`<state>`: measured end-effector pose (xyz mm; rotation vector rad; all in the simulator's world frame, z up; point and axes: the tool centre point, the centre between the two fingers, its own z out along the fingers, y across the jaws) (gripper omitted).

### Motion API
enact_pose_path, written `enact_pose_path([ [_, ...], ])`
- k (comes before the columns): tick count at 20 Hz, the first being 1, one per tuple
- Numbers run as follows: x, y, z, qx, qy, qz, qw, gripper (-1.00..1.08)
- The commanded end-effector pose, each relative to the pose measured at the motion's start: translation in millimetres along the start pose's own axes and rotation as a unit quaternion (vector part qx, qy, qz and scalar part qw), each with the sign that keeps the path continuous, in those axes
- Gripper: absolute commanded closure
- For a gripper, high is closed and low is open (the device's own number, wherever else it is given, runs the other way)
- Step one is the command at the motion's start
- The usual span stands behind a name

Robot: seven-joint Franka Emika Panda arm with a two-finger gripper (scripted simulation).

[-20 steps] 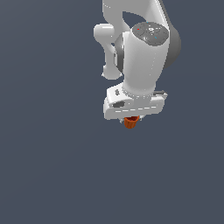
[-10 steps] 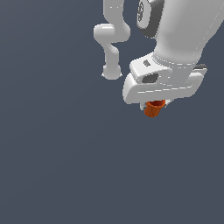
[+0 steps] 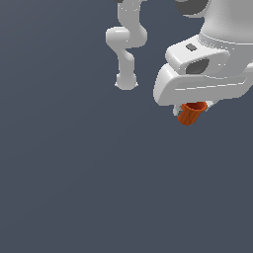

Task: Pick up the object and move it to a goal position.

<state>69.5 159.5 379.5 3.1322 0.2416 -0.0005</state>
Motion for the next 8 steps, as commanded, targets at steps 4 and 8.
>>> enact_pose_path([
  [4,3.0,-5.2,-9.2,0.0,0.0,0.0,1.0,1.08],
  [8,3.6,-6.1,-10.6,0.0,0.0,0.0,1.0,1.08],
])
